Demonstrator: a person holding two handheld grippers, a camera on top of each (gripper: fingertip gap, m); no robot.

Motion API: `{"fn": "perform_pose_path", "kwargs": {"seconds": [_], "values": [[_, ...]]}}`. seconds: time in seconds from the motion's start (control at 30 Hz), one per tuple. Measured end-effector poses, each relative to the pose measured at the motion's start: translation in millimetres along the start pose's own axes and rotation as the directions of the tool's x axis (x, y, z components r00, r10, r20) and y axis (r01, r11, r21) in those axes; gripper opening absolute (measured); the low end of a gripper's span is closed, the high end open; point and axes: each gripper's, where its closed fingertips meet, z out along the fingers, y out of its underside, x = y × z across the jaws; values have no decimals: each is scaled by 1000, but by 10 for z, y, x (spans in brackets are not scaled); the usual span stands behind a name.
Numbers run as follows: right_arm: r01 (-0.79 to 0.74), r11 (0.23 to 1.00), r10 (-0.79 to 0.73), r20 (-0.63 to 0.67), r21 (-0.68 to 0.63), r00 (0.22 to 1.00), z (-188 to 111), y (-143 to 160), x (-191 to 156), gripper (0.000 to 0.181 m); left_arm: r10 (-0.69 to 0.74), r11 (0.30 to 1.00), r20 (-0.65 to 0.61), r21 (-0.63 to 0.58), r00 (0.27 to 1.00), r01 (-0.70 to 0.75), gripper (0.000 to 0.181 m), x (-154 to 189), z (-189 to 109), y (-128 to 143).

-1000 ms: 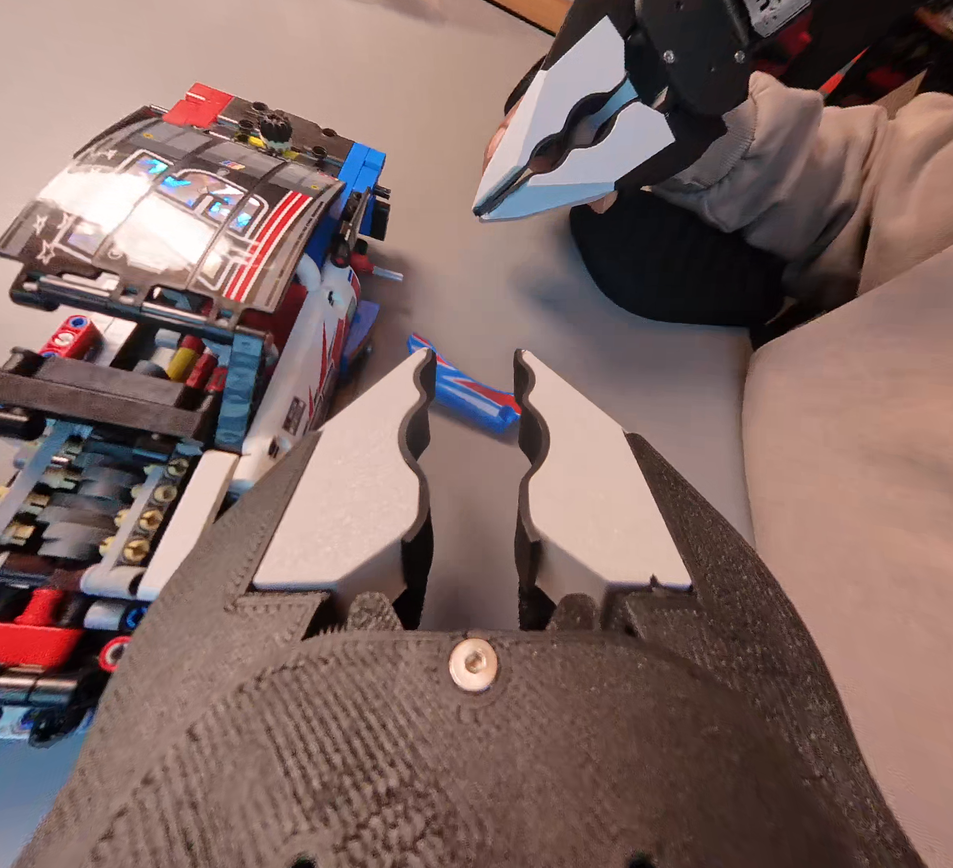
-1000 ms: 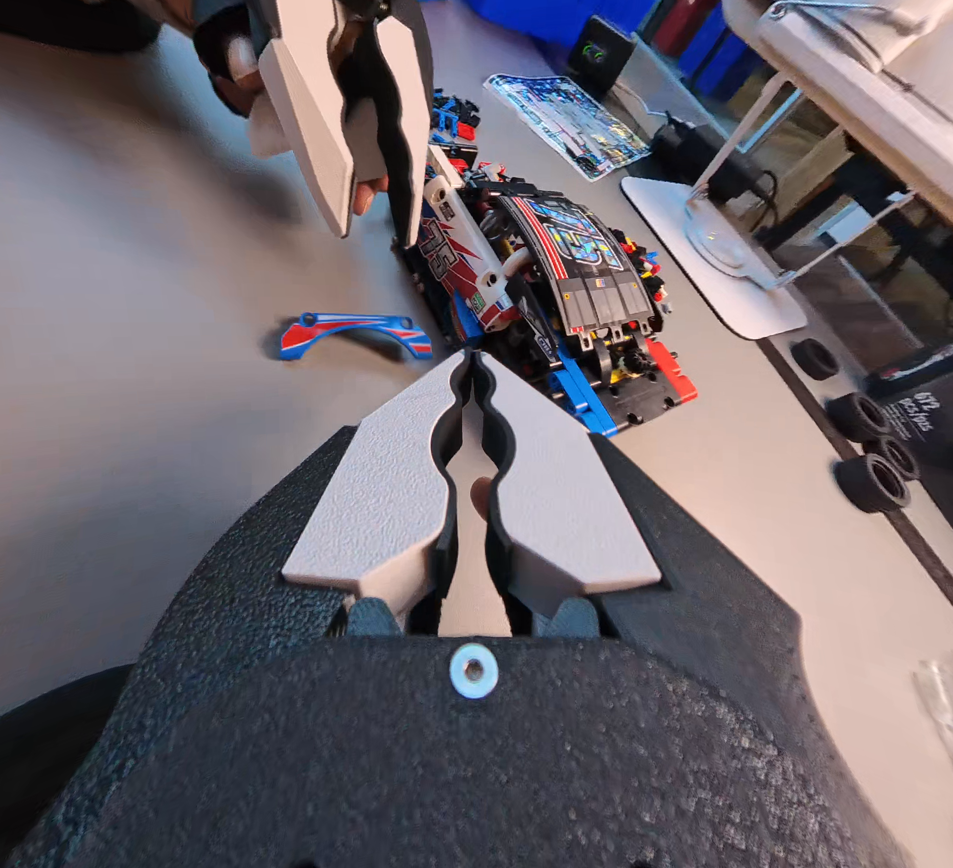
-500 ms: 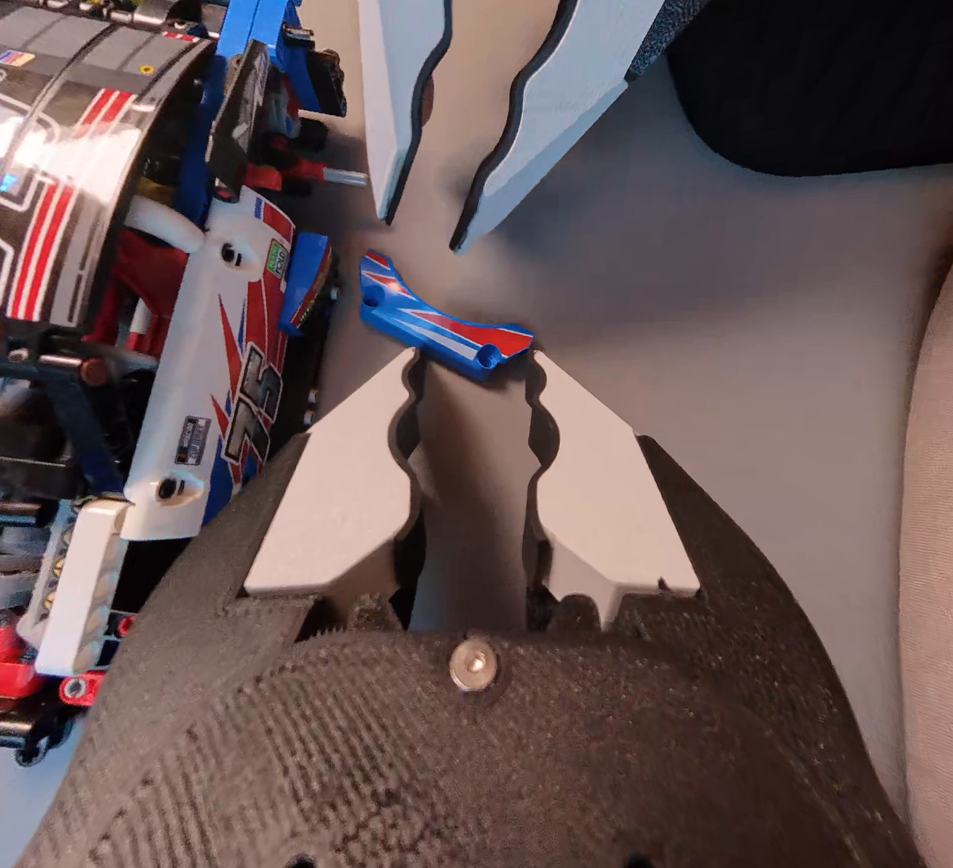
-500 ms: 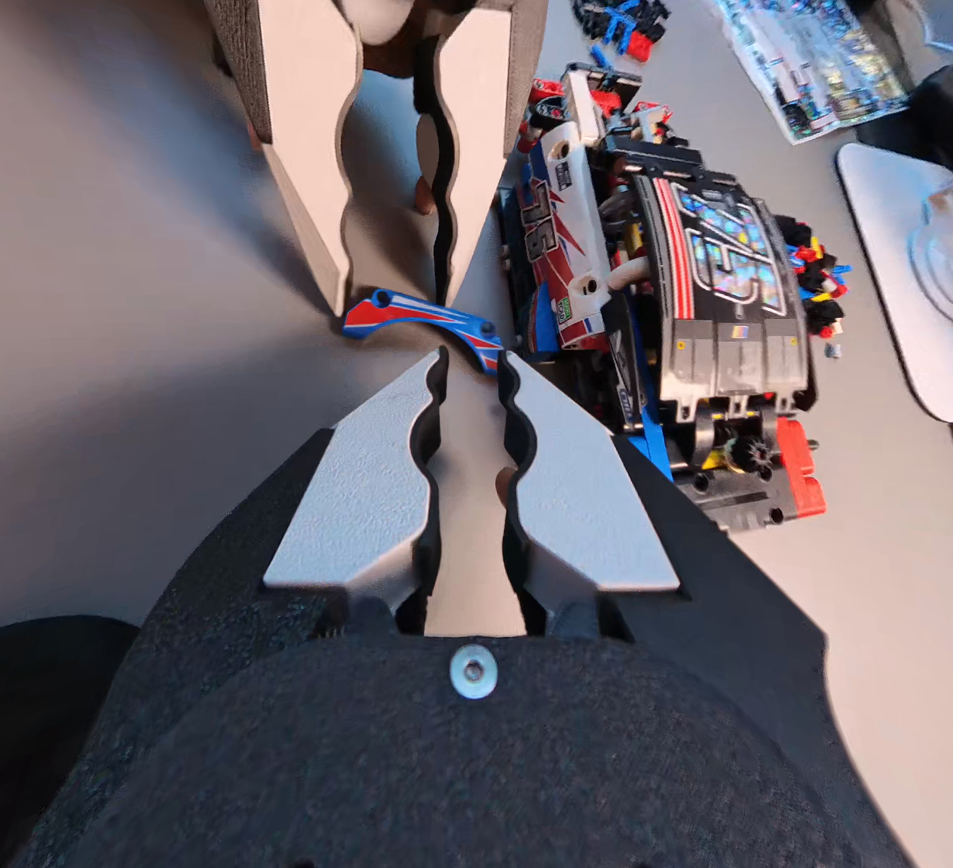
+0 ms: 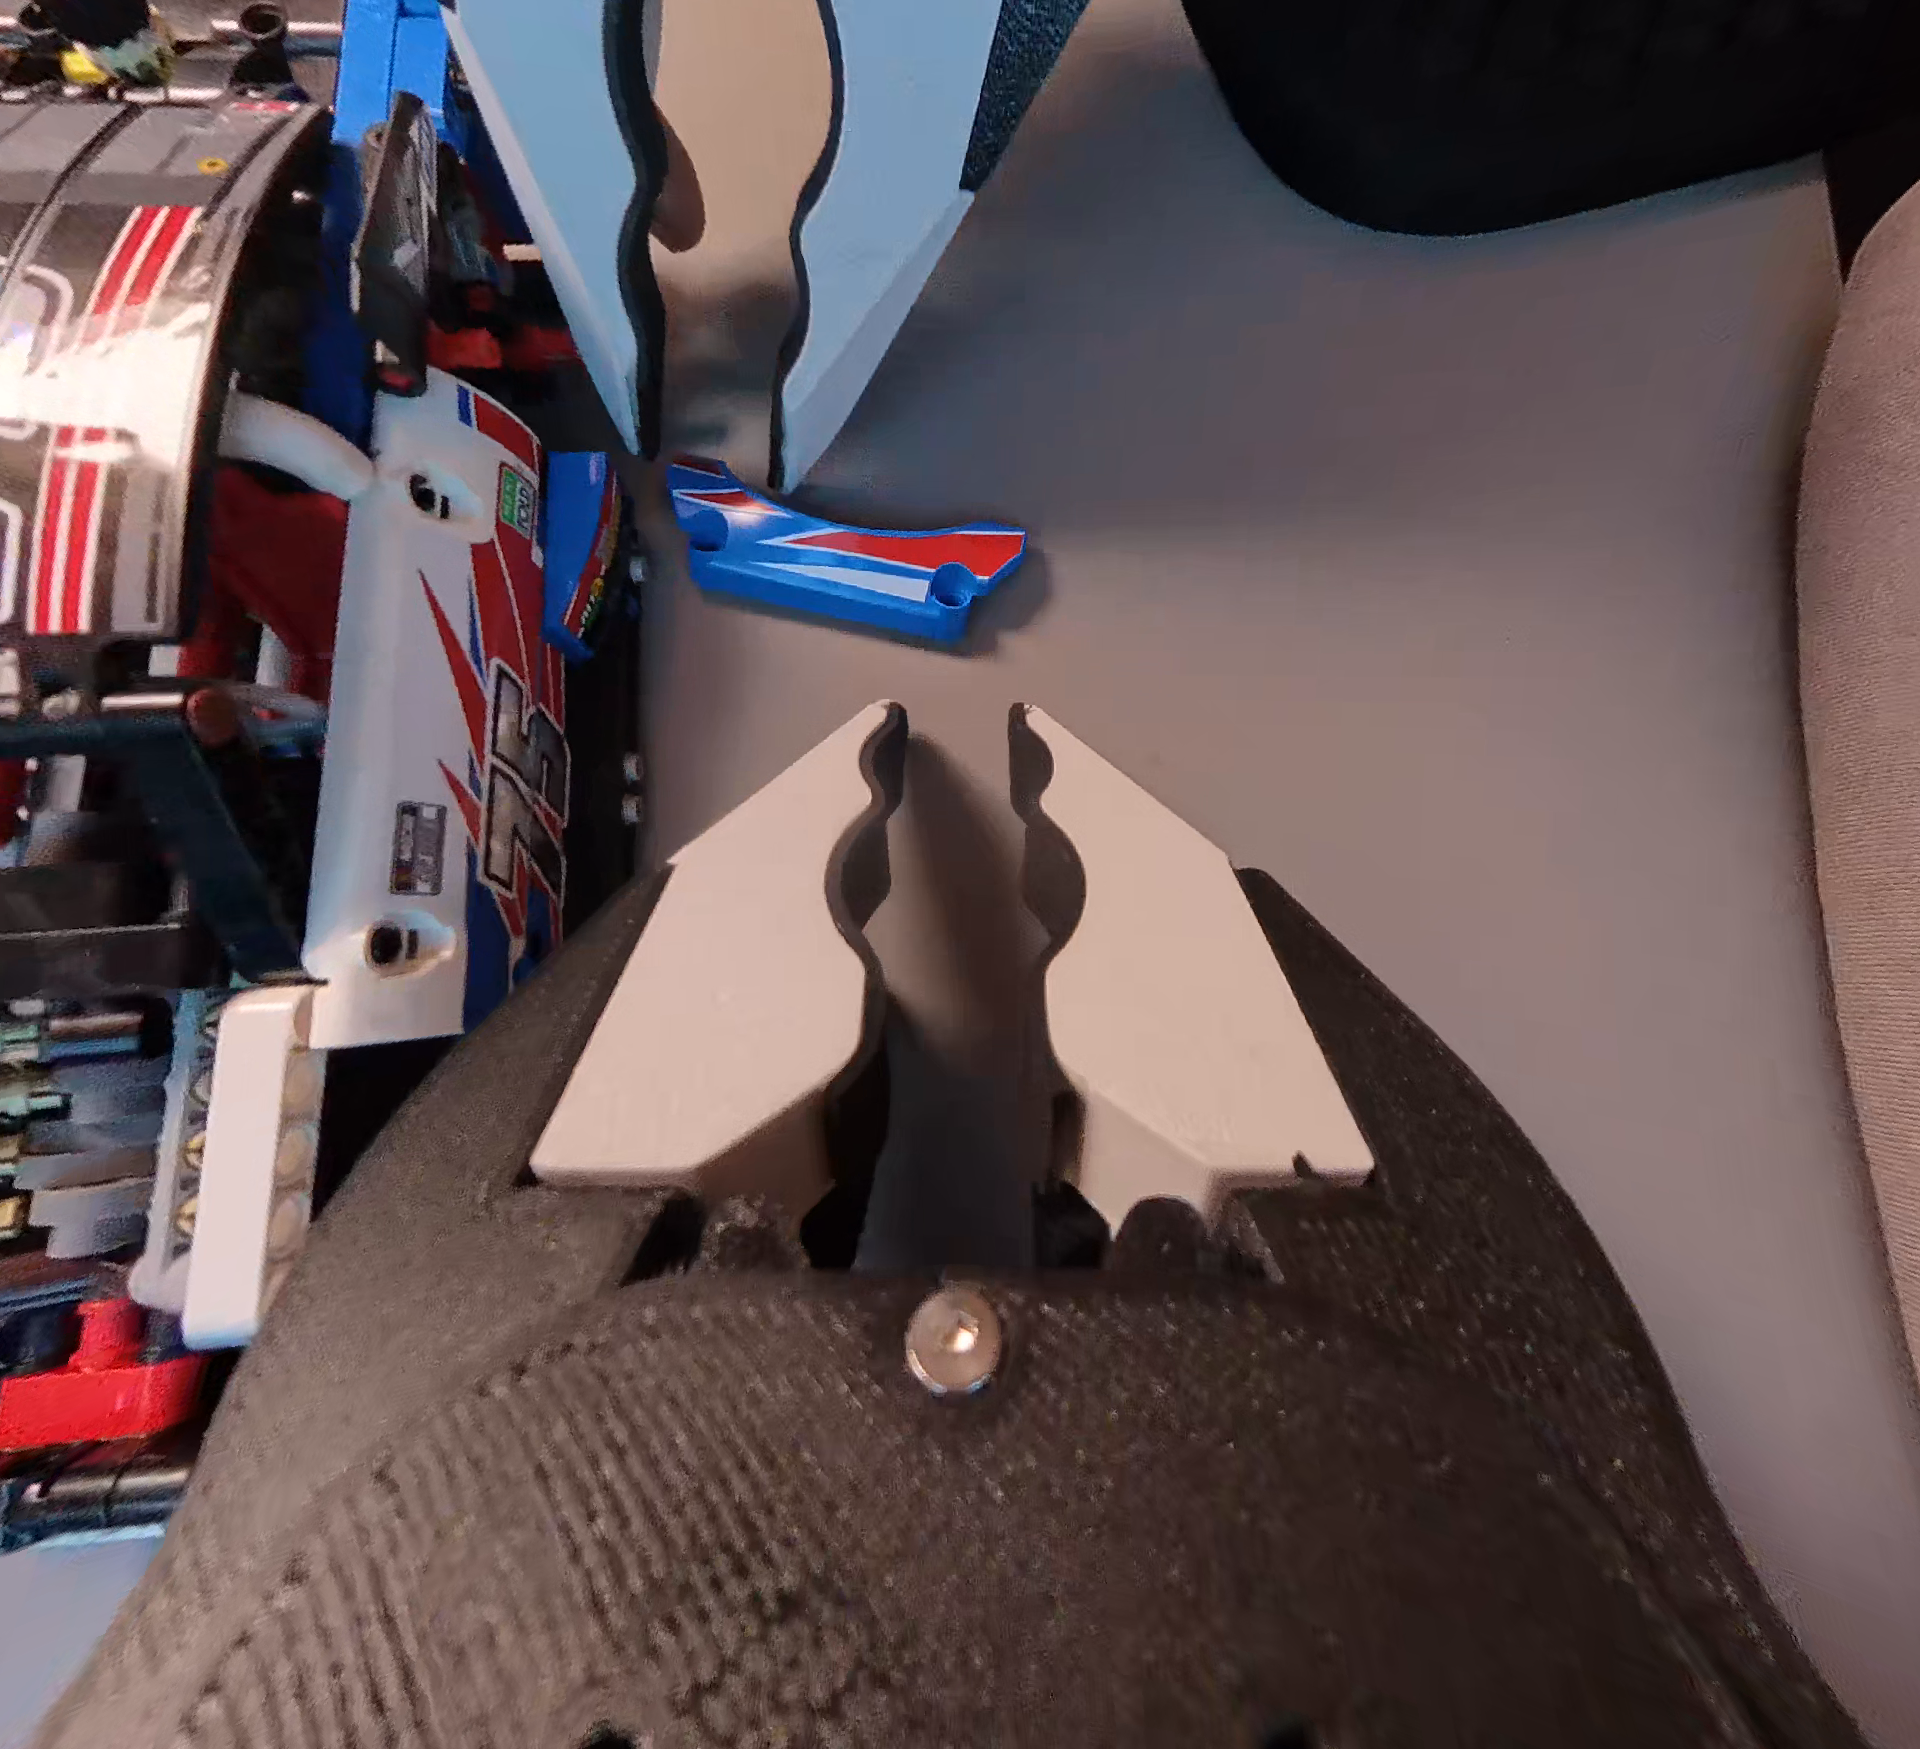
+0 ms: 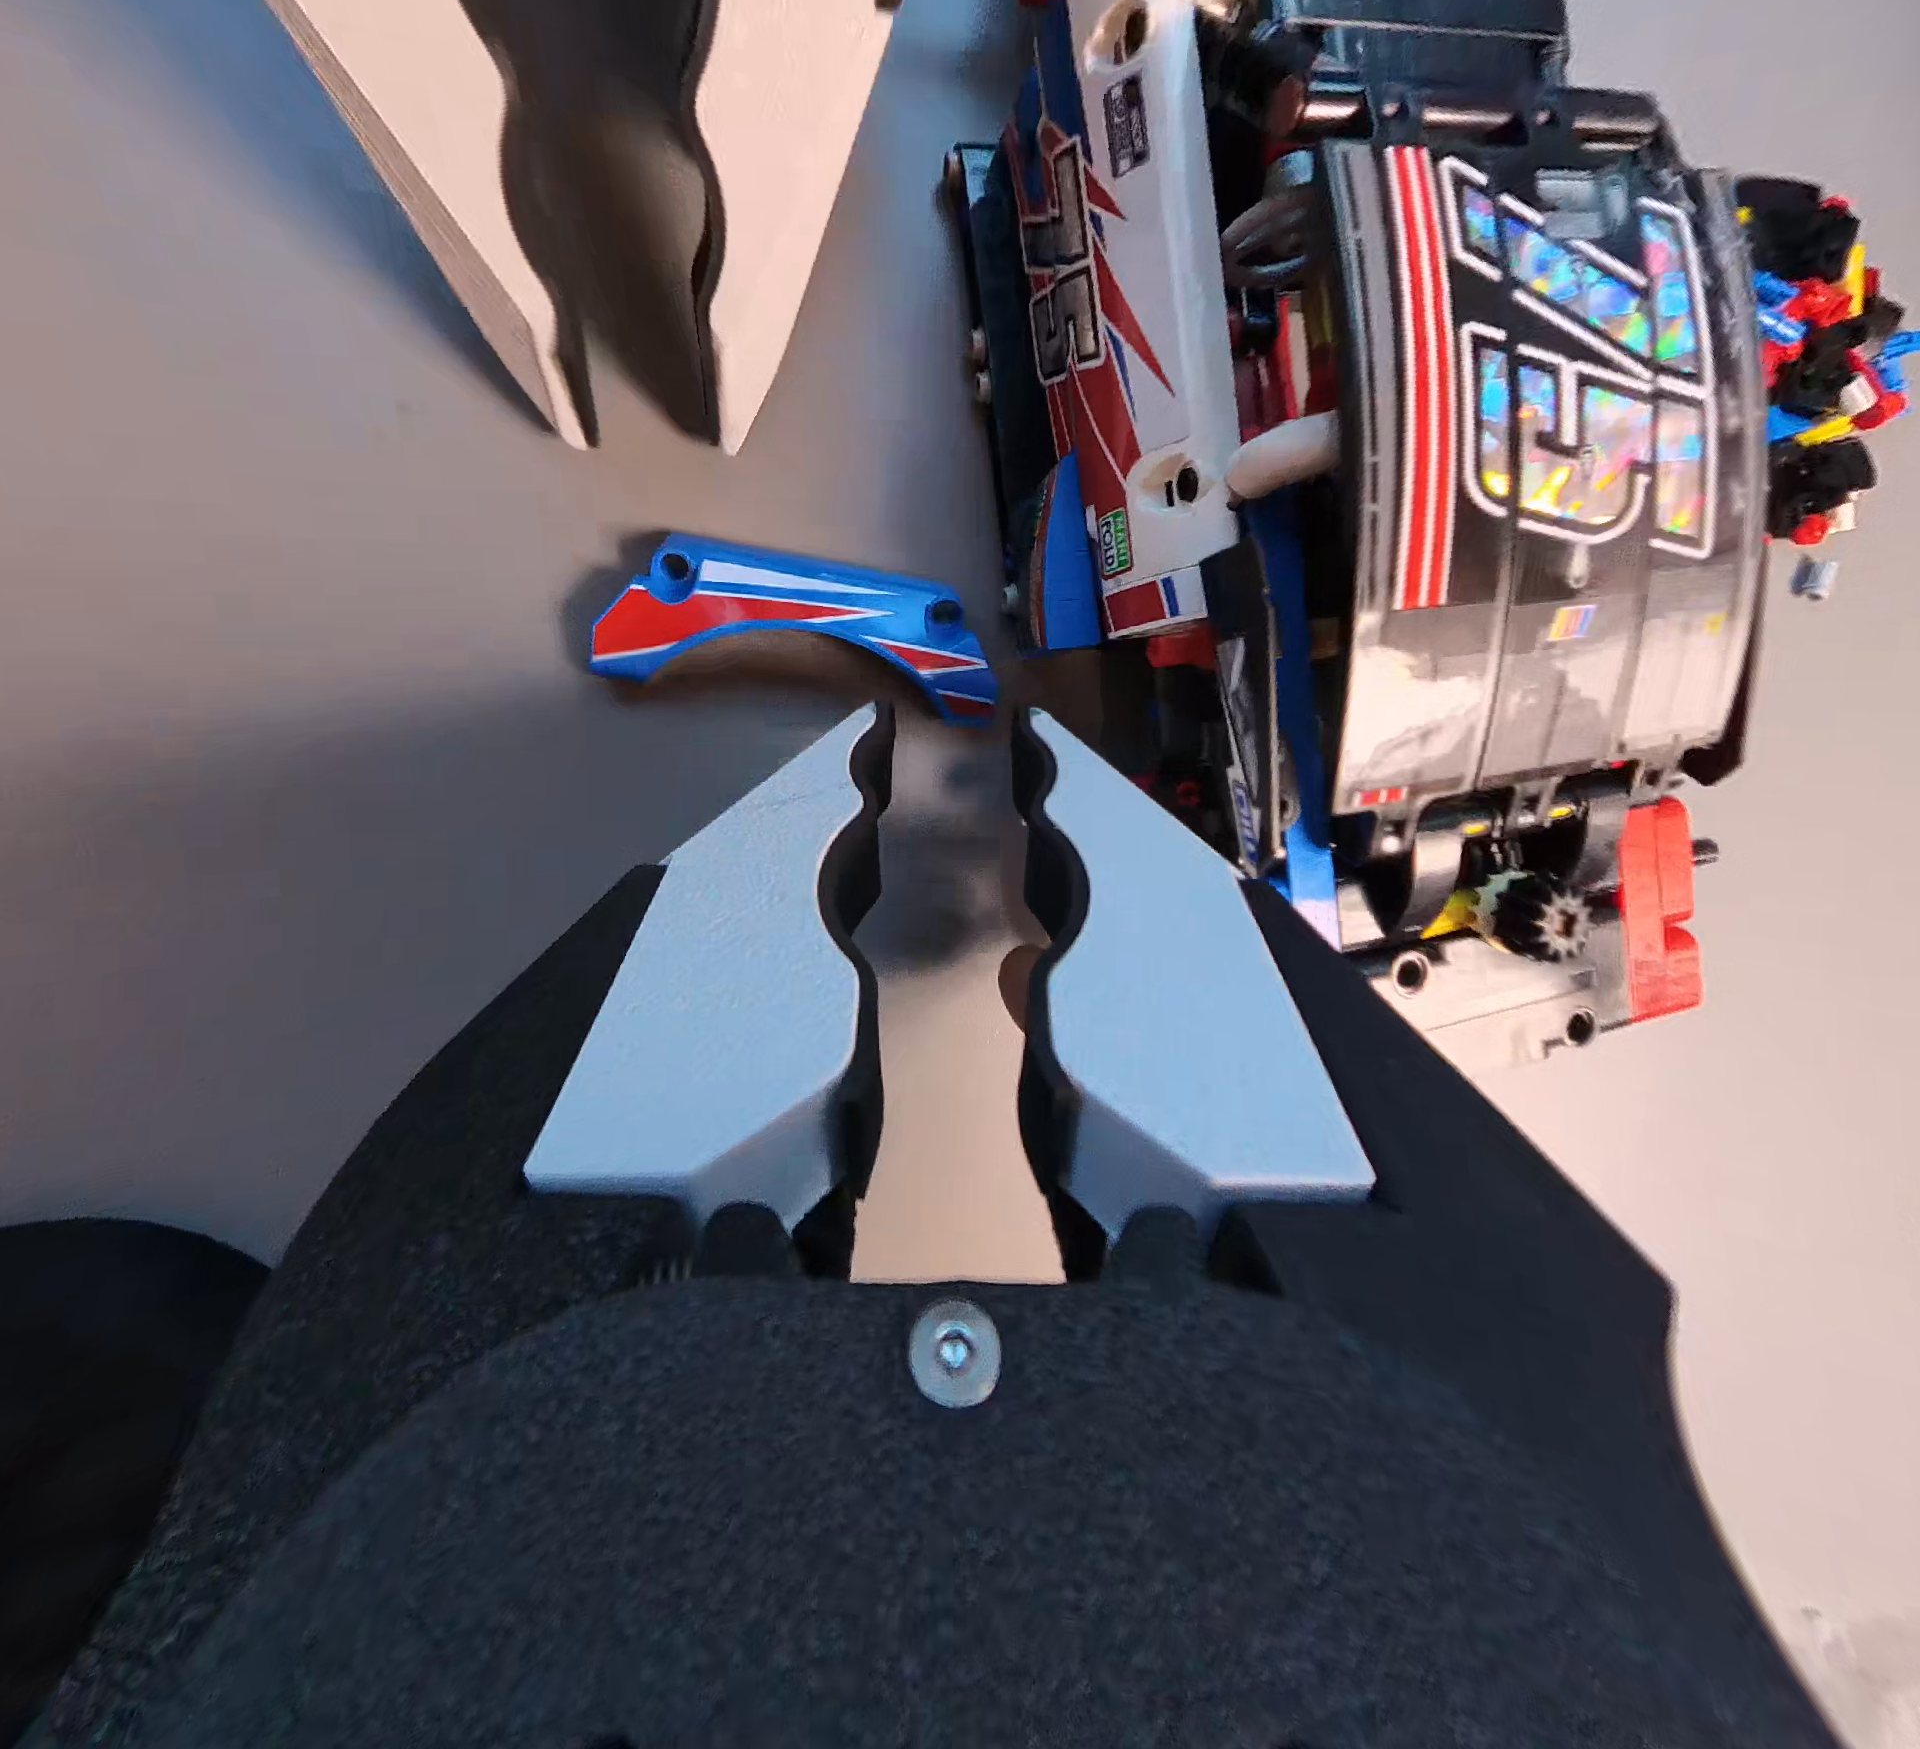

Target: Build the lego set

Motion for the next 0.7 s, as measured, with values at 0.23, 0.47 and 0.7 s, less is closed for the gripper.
{"fn": "perform_pose_path", "kwargs": {"seconds": [0.23,0.47,0.7], "values": [[-37,999,36,24,23,999,44,-62,-43,11,-141,989,-35,44,989,143,38,31,-59,-17],[-129,950,207,-266,283,941,-360,-205,15,10,-415,867,-186,215,891,449,50,32,-90,-321],[-113,910,327,-524,399,787,-722,-204,-26,10,-452,670,-429,415,782,615,9,7,-308,-763]]}}
